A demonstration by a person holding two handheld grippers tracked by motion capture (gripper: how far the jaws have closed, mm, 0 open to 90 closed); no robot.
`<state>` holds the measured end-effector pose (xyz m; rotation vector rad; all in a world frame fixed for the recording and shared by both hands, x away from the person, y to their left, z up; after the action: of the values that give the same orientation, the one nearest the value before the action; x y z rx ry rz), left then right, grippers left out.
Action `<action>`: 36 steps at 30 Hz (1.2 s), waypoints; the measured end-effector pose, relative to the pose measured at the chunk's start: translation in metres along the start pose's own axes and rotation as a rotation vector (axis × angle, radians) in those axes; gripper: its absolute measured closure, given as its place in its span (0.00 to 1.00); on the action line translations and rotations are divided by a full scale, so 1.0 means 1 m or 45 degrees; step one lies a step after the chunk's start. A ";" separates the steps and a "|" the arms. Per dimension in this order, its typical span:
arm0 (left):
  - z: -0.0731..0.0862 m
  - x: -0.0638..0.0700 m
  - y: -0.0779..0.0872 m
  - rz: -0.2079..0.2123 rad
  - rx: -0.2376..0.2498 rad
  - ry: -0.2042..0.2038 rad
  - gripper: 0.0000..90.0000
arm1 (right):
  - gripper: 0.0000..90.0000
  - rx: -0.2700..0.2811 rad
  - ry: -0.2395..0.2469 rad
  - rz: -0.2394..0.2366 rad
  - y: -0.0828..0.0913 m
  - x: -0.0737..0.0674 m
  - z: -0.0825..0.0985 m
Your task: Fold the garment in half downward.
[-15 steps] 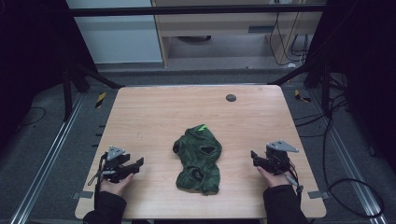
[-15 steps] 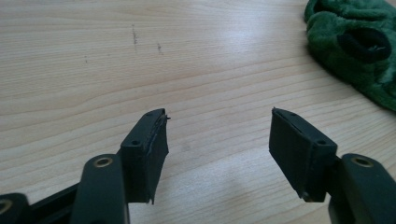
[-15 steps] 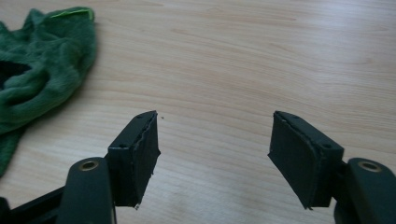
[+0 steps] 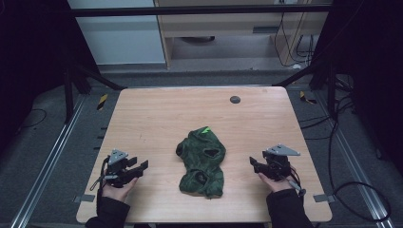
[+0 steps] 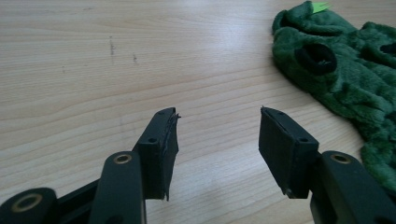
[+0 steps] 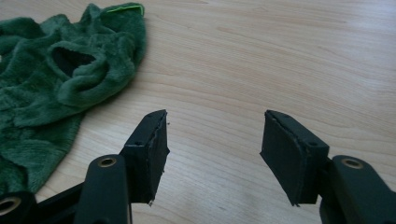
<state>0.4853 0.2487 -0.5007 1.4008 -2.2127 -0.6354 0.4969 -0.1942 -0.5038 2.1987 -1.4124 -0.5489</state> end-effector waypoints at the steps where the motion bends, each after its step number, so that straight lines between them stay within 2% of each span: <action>1: 0.000 0.001 0.000 0.006 -0.003 -0.004 0.53 | 0.45 0.000 -0.008 -0.008 0.000 -0.002 -0.001; 3: -0.001 0.005 -0.001 0.021 -0.010 0.000 0.53 | 0.45 0.007 -0.001 -0.016 0.000 -0.004 -0.003; 10: -0.008 0.019 -0.006 0.050 -0.010 -0.039 0.53 | 0.47 0.020 0.019 -0.074 0.002 -0.015 -0.011; 22: -0.026 0.032 -0.013 0.101 -0.015 -0.062 0.53 | 0.51 0.040 0.033 -0.134 0.000 -0.028 -0.030; 31: -0.049 0.046 -0.020 0.122 0.017 -0.095 0.54 | 0.54 0.038 0.056 -0.186 -0.008 -0.041 -0.046; 36: -0.063 0.048 -0.023 0.131 0.038 -0.097 0.55 | 0.55 0.034 0.072 -0.187 -0.012 -0.045 -0.053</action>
<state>0.5199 0.1868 -0.4581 1.2876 -2.3457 -0.6317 0.5182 -0.1393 -0.4640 2.3335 -1.2435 -0.5168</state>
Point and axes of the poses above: each handheld gripper's, and its own axes: y roughly backward along the jaws, z roughly out of its underside, x roughly to its right, the point moved 6 cm from there along -y, roughly forward along the jaws, and after that the axes turned 1 degree about -y, right-handed, at the moved point
